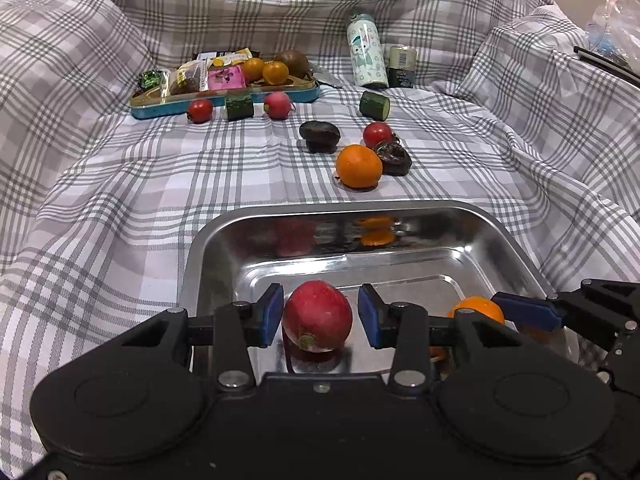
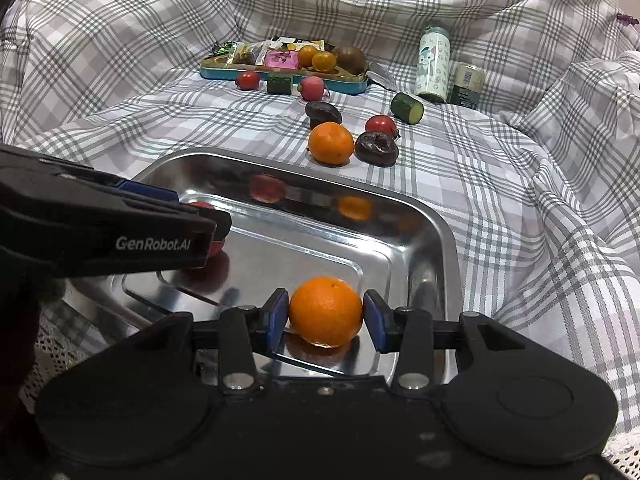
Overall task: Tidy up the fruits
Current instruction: 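Carry the radish and orange over the steel tray with both tools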
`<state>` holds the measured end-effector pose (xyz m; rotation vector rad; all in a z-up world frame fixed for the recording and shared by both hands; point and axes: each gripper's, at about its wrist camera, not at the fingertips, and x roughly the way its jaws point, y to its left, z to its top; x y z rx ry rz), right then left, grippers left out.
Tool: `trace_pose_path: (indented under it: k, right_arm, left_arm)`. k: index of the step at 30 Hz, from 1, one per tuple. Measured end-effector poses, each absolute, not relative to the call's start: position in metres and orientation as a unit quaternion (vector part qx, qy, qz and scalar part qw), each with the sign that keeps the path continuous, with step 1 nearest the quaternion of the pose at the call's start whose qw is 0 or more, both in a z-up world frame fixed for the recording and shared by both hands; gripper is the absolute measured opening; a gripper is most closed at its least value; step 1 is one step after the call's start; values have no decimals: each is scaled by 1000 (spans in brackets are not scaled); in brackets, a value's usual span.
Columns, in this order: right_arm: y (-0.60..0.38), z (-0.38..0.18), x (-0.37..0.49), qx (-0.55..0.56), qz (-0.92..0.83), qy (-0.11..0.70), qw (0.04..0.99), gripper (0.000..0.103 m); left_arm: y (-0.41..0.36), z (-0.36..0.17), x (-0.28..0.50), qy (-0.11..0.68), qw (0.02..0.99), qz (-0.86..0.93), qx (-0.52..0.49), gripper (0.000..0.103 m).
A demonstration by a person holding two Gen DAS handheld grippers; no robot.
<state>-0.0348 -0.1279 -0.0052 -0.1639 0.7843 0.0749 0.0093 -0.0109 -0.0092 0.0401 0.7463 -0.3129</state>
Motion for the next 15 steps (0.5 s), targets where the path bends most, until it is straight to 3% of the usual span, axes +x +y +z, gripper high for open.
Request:
trace_pose_path:
  k: [15]
  right_arm:
    - [-131,3,-45,-64,32,339,938,49]
  left_arm:
    - [-8,-4,6,345,928,-142,14,49]
